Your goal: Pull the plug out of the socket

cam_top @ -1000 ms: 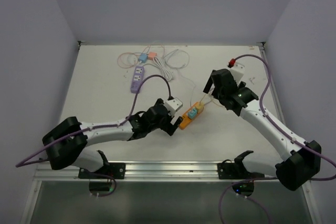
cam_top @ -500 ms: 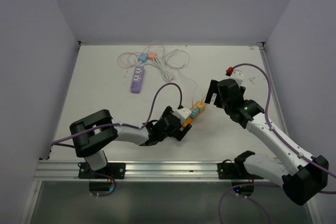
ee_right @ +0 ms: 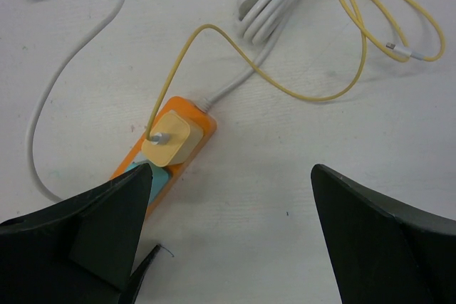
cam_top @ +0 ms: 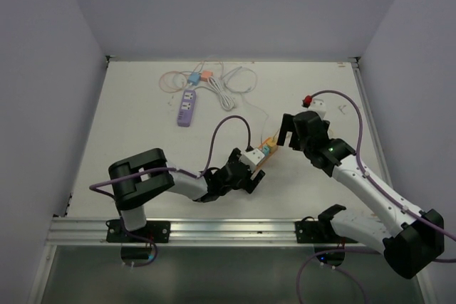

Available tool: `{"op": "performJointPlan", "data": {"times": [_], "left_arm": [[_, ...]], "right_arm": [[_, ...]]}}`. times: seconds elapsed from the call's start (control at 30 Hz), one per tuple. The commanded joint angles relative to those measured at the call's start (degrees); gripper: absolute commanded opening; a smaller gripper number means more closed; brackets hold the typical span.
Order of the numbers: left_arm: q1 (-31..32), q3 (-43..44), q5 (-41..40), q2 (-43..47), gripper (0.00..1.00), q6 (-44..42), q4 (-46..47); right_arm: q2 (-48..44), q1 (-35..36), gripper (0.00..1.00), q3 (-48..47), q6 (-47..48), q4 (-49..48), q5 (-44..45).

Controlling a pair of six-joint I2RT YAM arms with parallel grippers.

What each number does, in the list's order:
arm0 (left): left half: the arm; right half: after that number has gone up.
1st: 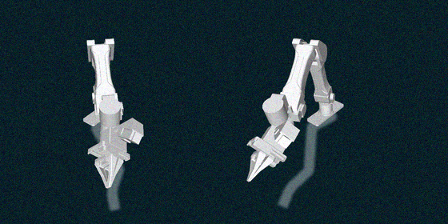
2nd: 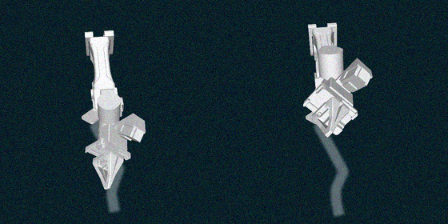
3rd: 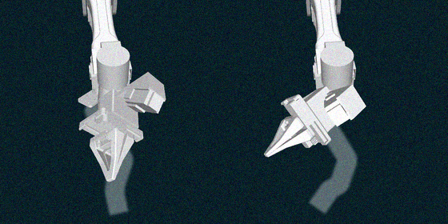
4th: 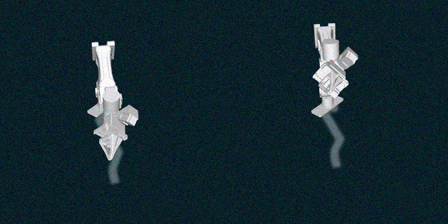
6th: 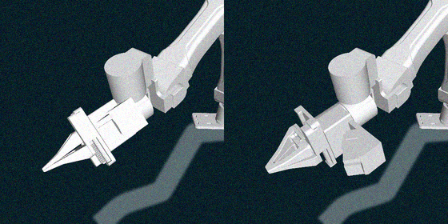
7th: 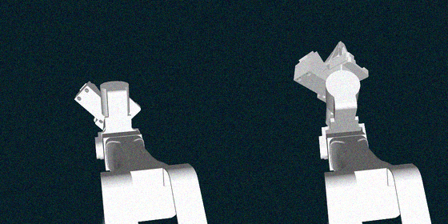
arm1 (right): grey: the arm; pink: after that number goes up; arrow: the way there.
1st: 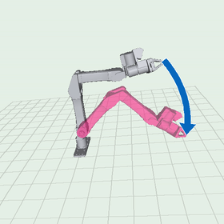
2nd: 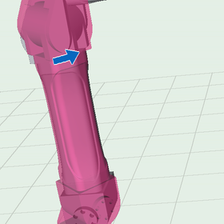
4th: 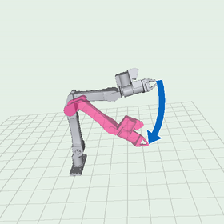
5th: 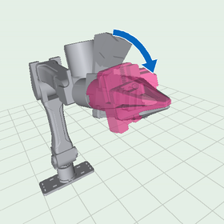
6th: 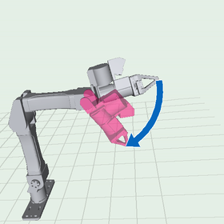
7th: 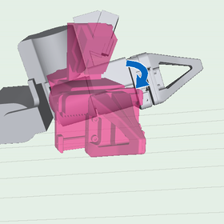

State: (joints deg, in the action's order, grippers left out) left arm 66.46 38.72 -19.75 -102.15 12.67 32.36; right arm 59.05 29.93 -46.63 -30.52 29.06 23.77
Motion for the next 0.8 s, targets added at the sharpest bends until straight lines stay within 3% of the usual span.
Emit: {"op": "performJointPlan", "data": {"times": [0.0,0.17,0.37,0.4,0.6,0.77], "left_arm": [[-0.01,0.83,-0.99,-1.91,0.84,-0.01,6.31],[0.08,0.22,-1.7,-3.06,0.73,0.17,7.54],[0.08,-0.4,-0.82,-3.23,0.57,0.17,7.98],[0.08,-0.49,-0.64,-3.15,0.49,0.17,7.98],[-0.01,-1.28,-0.21,-2.79,0.25,0.34,8.51],[0.08,-1.71,-0.12,-2.53,0.1,0.43,8.69]], "right_arm": [[-2.09,-0.05,0.98,0.58,1.78,-1.72,-0.3],[-2.62,-0.05,0.97,1.54,3.01,-2.51,-2.41],[-2.36,-0.05,0.91,4.18,7.39,-6.99,-11.8],[-2.27,-0.05,0.9,5.05,7.93,-7.52,-12.95],[-2.01,-0.05,0.86,7.87,10.31,-10.95,-19.98],[-1.3,-0.05,0.78,8.75,4.62,-11.48,-19.65]]}}
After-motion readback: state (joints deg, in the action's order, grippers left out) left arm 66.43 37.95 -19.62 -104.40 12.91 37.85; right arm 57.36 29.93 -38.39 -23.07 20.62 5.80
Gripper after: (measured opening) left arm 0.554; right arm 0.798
